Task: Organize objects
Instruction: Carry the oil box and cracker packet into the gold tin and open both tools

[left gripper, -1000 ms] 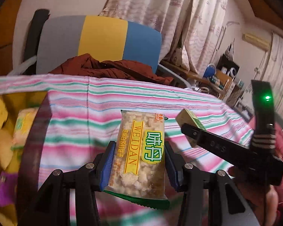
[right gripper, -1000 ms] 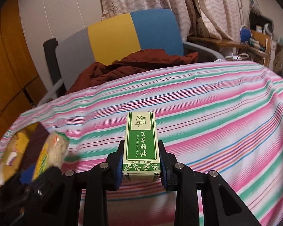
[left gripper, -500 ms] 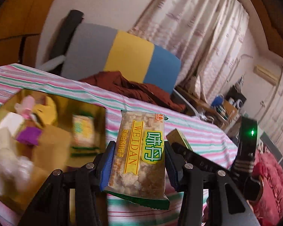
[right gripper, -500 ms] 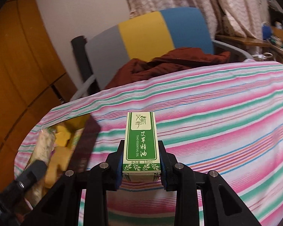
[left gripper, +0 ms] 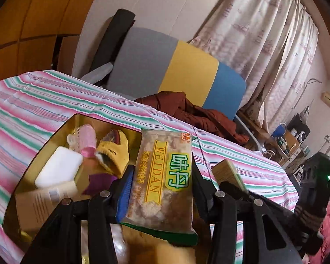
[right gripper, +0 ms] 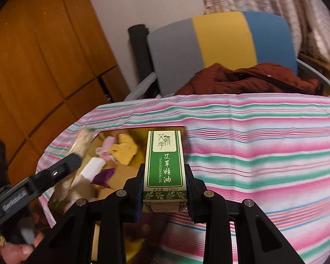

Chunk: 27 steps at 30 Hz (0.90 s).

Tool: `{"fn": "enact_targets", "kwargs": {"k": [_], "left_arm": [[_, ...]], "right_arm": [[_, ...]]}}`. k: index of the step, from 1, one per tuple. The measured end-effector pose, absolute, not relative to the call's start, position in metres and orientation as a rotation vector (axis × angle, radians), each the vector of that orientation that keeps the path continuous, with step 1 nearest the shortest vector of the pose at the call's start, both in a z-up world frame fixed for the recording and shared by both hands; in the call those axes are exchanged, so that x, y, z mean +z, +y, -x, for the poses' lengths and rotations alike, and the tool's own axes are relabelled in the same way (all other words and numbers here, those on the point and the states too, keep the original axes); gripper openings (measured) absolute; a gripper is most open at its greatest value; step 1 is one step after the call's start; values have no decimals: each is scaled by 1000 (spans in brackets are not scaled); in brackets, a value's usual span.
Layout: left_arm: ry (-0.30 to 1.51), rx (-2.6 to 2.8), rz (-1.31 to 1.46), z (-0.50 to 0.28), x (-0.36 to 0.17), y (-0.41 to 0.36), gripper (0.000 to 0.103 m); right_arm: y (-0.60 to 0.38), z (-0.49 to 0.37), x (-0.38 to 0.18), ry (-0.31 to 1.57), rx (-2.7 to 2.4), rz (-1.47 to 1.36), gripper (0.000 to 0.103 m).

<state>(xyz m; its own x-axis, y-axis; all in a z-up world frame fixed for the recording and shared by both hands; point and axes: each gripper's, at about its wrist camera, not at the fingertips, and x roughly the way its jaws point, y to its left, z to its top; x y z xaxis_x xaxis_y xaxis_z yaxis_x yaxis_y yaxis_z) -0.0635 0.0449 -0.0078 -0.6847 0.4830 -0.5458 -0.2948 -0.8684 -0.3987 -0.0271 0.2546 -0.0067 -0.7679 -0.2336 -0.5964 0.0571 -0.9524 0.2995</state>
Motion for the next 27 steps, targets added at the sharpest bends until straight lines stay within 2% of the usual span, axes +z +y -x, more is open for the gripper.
{"fn": "enact_targets", "kwargs": {"k": [9,11,13,16,24,27], "left_arm": [[-367,2468,1085,114,-20,57,52],[-353,2449,1118,122,-21,62,61],[-335,2455,1153,126,-21,65,61],[-379,2473,1144,123,-18,57,62],[-480,2601,1083,88,-6,24,62],[-439,2660,1068,68,0,17,62]], "right_arm": [[227,57,-26,-380,-2713,-1119,34],[227,58,-32,-396,-2698,-1148,45],[231,53,-36,-436,-2697,-1141,56],[237,40,-35,-483,-2708,-1117,62],[243,10,-26,-480,-2728,-1050,63],[239,3,-21,-440,-2745,-1045,75]]}}
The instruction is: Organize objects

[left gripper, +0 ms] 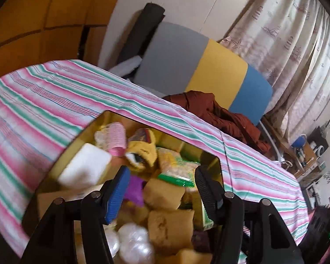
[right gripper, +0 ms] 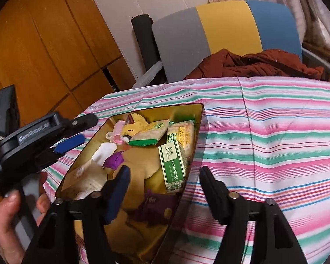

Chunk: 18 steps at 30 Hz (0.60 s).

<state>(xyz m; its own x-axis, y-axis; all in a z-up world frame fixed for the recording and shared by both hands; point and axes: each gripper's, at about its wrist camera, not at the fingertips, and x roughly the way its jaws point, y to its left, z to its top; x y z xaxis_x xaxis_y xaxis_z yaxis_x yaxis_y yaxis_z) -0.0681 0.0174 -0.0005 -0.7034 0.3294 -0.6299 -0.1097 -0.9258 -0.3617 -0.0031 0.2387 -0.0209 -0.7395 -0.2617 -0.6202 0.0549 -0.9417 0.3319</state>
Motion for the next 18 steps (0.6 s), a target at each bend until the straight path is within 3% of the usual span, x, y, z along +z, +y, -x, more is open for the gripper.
{"fn": "enact_targets", "kwargs": {"k": [4,8,18], "left_arm": [[-313,2726,1050,47,8,16,62],[-190,2761,1079,32,11,14,62],[-94,2882,1069,-1,19,-3,62]], "right_arm": [[234,-5,-12,-390,-2783,-1033,92],[231,-12,-5,-361,-2819,-1040,103],[211,-19,6,-246,-2911,-1108,103]]}}
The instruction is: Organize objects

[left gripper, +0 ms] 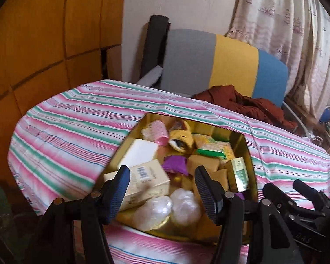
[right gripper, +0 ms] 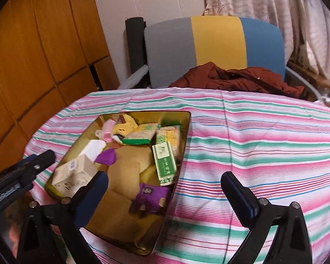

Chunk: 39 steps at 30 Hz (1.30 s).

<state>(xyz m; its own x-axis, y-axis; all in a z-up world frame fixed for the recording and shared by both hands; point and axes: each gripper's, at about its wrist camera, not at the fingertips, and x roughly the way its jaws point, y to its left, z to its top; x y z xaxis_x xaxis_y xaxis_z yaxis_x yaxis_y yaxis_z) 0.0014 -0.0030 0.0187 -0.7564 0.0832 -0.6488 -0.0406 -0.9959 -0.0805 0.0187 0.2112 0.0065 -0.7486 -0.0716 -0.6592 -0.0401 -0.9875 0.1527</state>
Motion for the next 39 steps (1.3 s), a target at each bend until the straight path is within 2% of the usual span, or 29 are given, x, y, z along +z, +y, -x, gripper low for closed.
{"fn": "enact_targets", "kwargs": {"k": [15,39], "left_arm": [[23,2942,1100,-11,21,-2,62],[58,2919,1281,-6,13,-3,62]], "right_arm": [[185,-21,18,-163,-2983,-1196,103],[180,-16,17,-76,-3042,-1276,103]]}}
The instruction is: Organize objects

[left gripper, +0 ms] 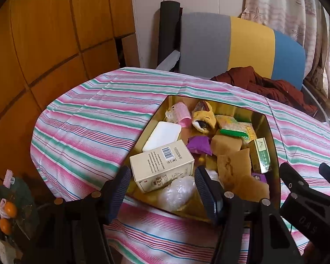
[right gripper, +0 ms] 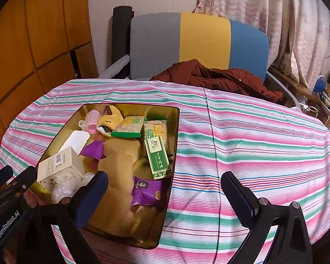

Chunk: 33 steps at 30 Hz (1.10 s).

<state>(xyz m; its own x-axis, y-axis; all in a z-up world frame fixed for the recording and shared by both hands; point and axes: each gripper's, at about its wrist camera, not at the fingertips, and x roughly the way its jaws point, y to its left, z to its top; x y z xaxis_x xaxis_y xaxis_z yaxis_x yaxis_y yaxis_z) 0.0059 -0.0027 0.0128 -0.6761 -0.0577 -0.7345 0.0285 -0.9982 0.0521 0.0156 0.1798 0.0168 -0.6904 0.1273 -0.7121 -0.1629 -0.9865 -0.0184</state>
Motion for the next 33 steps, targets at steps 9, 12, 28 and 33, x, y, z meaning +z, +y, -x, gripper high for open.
{"fn": "enact_targets", "kwargs": {"k": [9,12,28,33], "left_arm": [[-75,-2838,-1240,-7,13,0,62],[-74,-2838,-1246,-7,12,0,62],[-44,-2826,-1269,-7,7,0,62],[-48,-2823,-1271,-7,6,1,62]], "right_arm": [[181,-15,15,98,2751,1160,103],[184,-15,15,118,2747,1161,103],[183,-16,15,140,2764,1158,103],[182,-15,14,141,2763,1163,103]]}}
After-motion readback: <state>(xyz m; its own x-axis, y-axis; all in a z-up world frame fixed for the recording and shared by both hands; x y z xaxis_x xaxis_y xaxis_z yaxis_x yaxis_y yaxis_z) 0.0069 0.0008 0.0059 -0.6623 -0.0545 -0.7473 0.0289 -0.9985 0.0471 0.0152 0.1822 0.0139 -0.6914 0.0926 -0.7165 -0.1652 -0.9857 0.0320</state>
